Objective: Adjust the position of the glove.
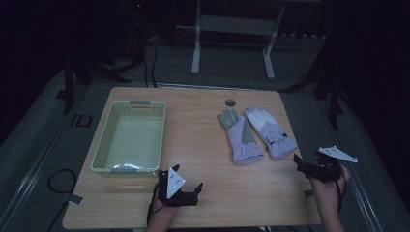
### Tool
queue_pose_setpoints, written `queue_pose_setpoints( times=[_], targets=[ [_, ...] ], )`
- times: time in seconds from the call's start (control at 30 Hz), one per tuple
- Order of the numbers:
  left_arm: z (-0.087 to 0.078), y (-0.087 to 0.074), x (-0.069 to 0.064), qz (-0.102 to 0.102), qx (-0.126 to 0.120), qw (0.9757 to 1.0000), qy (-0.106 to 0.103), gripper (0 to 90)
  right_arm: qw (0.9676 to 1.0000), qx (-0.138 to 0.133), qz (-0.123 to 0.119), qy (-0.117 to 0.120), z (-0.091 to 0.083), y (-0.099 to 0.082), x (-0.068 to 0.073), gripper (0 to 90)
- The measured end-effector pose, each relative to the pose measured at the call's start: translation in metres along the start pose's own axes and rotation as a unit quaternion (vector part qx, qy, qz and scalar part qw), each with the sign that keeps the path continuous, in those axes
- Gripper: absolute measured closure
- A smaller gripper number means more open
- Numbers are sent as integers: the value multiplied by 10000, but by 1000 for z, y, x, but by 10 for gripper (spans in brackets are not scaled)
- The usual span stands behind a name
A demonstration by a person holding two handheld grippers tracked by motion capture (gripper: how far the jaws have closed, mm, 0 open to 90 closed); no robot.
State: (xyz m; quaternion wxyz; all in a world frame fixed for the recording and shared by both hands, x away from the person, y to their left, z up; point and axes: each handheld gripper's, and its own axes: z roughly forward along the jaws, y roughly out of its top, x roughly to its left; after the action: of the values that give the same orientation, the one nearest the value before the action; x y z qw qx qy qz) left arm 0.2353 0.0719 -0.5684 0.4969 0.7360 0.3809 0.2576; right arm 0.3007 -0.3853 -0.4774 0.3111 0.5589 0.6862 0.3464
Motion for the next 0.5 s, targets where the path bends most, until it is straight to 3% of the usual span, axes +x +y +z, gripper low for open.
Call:
queue_pose_setpoints(
  times=[0.07,0.27,0.4,0.5],
  targets=[
    [0,0,0,6,14,10000,-2,0,9999,19,-130,-100,-1,9,3,138],
    [0,0,0,32,22,10000,-3,0,10000,86,-46,-11,2,30,9,121],
    [0,0,0,23,25,10000,-9,0,9996,-67,-246,127,1,47,20,117],
    [0,0,0,35,24,10000,-3,0,9994,-69,-224,274,2,59,27,116]
  ],
)
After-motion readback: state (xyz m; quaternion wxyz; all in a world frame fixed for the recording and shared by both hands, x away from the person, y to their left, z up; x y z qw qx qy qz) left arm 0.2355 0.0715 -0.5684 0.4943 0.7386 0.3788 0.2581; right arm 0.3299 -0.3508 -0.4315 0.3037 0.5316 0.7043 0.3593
